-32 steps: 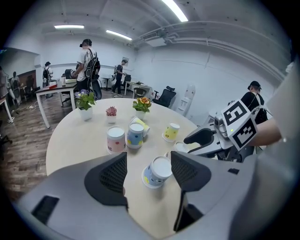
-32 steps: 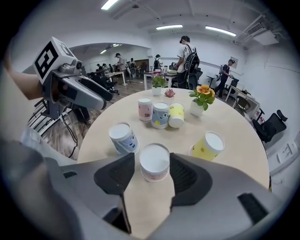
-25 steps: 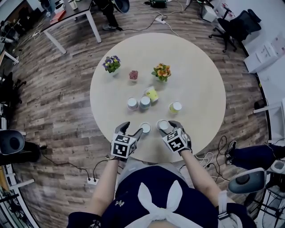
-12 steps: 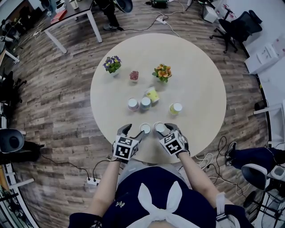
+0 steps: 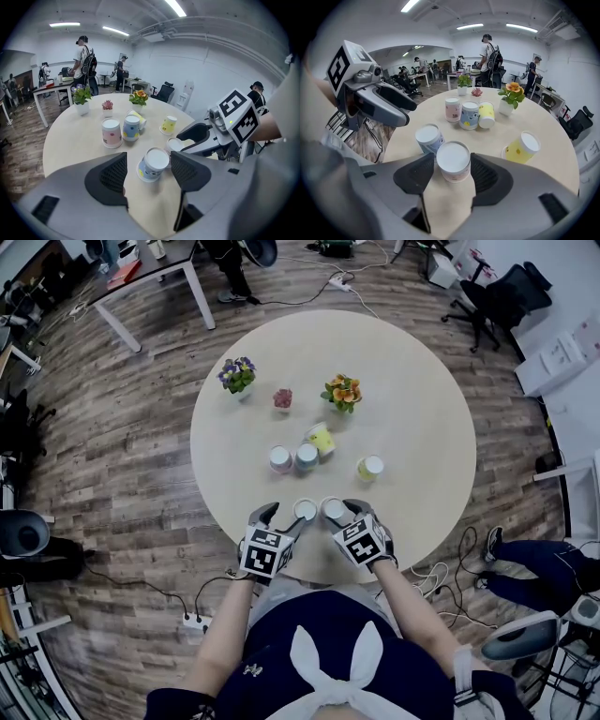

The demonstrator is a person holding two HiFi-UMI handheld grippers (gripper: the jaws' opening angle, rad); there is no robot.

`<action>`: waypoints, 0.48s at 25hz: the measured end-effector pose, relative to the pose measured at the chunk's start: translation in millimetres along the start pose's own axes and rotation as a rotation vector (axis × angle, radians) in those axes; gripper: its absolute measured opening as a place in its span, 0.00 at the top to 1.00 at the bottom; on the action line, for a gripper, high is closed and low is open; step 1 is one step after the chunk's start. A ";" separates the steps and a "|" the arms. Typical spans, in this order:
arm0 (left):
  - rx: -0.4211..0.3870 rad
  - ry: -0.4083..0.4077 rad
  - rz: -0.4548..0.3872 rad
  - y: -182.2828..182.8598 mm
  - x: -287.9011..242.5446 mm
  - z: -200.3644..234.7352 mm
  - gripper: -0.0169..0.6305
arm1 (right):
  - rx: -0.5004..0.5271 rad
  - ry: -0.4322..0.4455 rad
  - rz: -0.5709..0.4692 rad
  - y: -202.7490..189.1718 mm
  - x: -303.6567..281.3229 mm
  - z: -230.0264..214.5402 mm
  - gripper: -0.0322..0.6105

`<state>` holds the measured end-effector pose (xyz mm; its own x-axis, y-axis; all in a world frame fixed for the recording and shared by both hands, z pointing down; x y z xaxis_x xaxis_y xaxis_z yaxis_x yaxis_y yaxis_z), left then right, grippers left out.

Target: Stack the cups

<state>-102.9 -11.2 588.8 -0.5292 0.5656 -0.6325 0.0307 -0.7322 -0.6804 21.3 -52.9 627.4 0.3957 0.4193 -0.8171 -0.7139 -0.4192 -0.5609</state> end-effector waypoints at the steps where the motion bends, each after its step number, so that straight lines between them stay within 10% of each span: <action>1: 0.001 0.000 0.000 -0.3 -0.1 0.0 0.52 | -0.015 0.007 -0.003 0.0 0.5 -0.1 0.56; 12: 0.016 0.020 -0.004 0.0 2.8 9.4 0.52 | -0.204 -0.034 -0.155 49.1 21.8 -45.3 0.53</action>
<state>-112.4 -13.1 590.5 -0.5124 0.5757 -0.6372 0.0150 -0.7359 -0.6769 21.1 -100.8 576.0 0.4695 0.5168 -0.7159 -0.5131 -0.5002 -0.6975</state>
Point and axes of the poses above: the fingertips, and each gripper's own axes: x backward along the fingers, z to its left, y out of its top, the point moved 3 cm from there along x, backward along the fingers, and after that the axes turned 12 degrees about -y, right-handed, at the moved point
